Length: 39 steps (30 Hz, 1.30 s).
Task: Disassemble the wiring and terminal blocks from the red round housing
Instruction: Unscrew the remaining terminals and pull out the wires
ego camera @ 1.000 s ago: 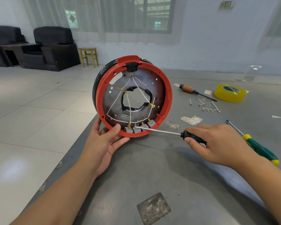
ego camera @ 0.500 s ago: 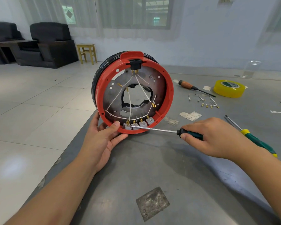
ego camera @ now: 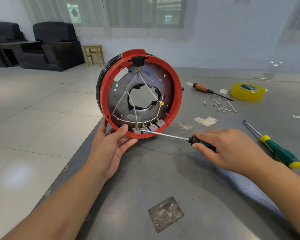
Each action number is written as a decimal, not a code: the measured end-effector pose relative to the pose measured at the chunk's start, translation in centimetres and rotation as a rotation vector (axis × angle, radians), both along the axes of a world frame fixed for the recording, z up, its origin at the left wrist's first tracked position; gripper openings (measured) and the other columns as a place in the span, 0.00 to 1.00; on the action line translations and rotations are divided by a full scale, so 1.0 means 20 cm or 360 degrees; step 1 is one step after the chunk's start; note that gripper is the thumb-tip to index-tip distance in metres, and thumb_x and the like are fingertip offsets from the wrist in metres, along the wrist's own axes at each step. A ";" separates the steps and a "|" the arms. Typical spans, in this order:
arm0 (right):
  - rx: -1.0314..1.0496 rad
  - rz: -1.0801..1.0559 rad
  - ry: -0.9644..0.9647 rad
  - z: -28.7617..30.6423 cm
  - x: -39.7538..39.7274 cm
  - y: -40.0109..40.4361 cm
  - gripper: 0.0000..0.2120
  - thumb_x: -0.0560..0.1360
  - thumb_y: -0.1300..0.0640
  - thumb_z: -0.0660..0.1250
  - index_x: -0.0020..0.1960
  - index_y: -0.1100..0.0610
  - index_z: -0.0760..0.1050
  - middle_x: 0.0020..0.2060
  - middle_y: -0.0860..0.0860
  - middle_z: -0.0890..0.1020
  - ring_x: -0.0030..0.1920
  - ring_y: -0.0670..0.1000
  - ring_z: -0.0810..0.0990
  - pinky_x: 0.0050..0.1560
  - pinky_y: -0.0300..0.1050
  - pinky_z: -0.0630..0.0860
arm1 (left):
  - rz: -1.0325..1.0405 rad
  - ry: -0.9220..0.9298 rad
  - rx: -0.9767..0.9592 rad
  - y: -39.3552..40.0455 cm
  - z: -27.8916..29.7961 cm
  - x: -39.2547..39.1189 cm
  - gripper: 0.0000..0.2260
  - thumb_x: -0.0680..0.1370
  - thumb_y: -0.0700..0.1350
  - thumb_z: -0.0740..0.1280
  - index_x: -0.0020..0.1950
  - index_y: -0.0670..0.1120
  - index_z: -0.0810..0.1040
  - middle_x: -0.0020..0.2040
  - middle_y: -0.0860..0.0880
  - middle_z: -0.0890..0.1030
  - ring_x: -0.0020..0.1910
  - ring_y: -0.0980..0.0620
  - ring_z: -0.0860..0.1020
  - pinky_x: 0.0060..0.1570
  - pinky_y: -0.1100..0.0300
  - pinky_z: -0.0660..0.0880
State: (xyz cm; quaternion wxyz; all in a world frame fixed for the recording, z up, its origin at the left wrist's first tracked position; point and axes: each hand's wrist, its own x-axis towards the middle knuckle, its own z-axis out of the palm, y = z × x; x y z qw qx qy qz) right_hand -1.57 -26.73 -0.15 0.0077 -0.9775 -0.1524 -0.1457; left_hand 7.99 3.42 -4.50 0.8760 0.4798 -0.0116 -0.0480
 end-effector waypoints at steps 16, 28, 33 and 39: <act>-0.0114 0.0050 -0.0366 -0.06 0.00 0.02 0.25 0.82 0.39 0.48 0.58 0.49 0.80 0.37 0.46 0.80 0.33 0.55 0.79 0.25 0.47 0.73 | 0.0067 0.0063 -0.0141 0.00 0.01 -0.01 0.24 0.80 0.36 0.70 0.75 0.51 0.74 0.59 0.43 0.87 0.55 0.37 0.86 0.47 0.50 0.85; -0.0143 0.0090 -0.0549 -0.08 0.01 0.03 0.22 0.82 0.43 0.54 0.59 0.52 0.81 0.36 0.48 0.80 0.31 0.55 0.79 0.24 0.42 0.66 | 0.0098 0.0096 -0.0137 -0.01 0.02 -0.02 0.24 0.80 0.38 0.71 0.76 0.49 0.72 0.59 0.42 0.87 0.55 0.37 0.86 0.54 0.45 0.84; -0.0082 0.0124 -0.0529 -0.10 0.02 0.03 0.22 0.82 0.42 0.54 0.60 0.52 0.81 0.37 0.47 0.81 0.31 0.54 0.79 0.23 0.43 0.70 | 0.0120 0.0125 -0.0125 -0.01 0.03 -0.03 0.21 0.81 0.38 0.71 0.74 0.44 0.72 0.58 0.40 0.87 0.54 0.37 0.87 0.51 0.45 0.85; 0.0099 0.0081 -0.0370 -0.13 0.02 0.02 0.25 0.81 0.37 0.51 0.61 0.48 0.80 0.38 0.45 0.82 0.32 0.53 0.80 0.27 0.47 0.76 | 0.0114 0.0145 -0.0144 -0.02 0.03 -0.03 0.22 0.81 0.37 0.70 0.74 0.49 0.72 0.56 0.43 0.88 0.54 0.36 0.87 0.51 0.44 0.85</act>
